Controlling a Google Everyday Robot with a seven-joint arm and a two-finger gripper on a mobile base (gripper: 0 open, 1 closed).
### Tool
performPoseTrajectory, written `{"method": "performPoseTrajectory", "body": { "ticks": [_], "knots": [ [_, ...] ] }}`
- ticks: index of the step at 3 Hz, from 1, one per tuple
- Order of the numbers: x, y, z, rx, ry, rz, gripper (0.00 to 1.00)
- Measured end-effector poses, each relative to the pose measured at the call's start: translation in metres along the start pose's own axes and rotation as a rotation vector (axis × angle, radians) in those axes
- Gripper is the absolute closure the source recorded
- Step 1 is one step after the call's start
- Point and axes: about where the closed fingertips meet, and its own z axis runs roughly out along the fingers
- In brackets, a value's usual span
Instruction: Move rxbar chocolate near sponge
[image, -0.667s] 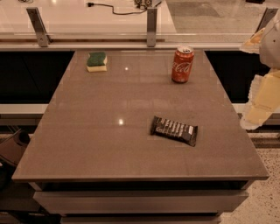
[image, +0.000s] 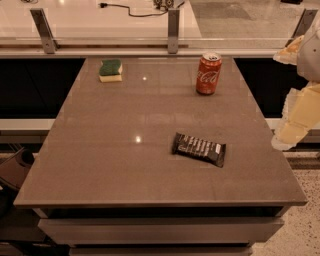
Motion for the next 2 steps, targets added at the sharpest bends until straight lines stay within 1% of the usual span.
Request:
{"method": "performPoseTrajectory", "body": {
  "ticks": [1, 2],
  "knots": [
    [-0.002, 0.007, 0.023, -0.011, -0.127, 0.066, 0.0],
    [-0.009, 0.014, 0.043, -0.025, -0.244, 0.115, 0.0]
  ]
}}
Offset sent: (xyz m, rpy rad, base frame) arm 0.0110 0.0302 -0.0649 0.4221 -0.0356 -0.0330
